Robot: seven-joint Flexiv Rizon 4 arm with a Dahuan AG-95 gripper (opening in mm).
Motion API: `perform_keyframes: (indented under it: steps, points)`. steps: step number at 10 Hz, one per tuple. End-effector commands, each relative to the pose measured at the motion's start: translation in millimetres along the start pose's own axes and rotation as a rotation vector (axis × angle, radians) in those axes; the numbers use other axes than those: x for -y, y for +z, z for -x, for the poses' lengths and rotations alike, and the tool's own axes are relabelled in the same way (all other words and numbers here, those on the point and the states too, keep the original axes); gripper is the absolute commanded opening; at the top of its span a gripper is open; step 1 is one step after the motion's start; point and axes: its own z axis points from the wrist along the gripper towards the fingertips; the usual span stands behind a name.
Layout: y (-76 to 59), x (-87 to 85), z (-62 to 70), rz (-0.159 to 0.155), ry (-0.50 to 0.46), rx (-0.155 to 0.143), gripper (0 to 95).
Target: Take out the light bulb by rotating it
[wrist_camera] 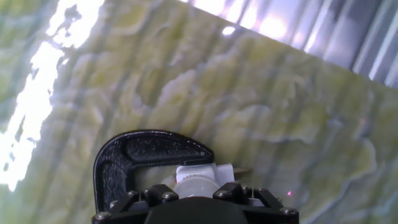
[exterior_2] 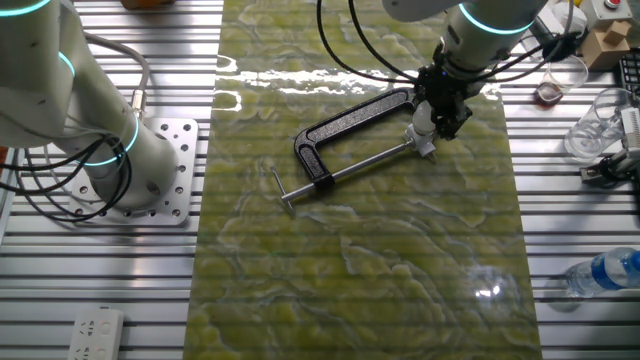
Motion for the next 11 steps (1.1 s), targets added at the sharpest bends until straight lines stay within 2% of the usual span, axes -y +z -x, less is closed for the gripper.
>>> perform_keyframes:
  steps: [1, 7, 8, 9, 10, 11]
  points:
    - [-0.5, -0.2, -0.4, 0.003, 0.109, -0.003, 57.0]
    - [0.7, 0.1, -0.4, 0.009, 0.191, -0.002, 57.0]
    - [0.9, 0.1, -0.4, -0.002, 0.192, -0.003, 19.0]
    - [0.9, 0.1, -0.4, -0.004, 0.194, -0.004, 19.0]
    - [0.9, 0.2, -0.4, -0.005, 0.193, -0.003, 0.0]
    - [0.9, 0.2, -0.4, -0.006, 0.193, -0.003, 0.0]
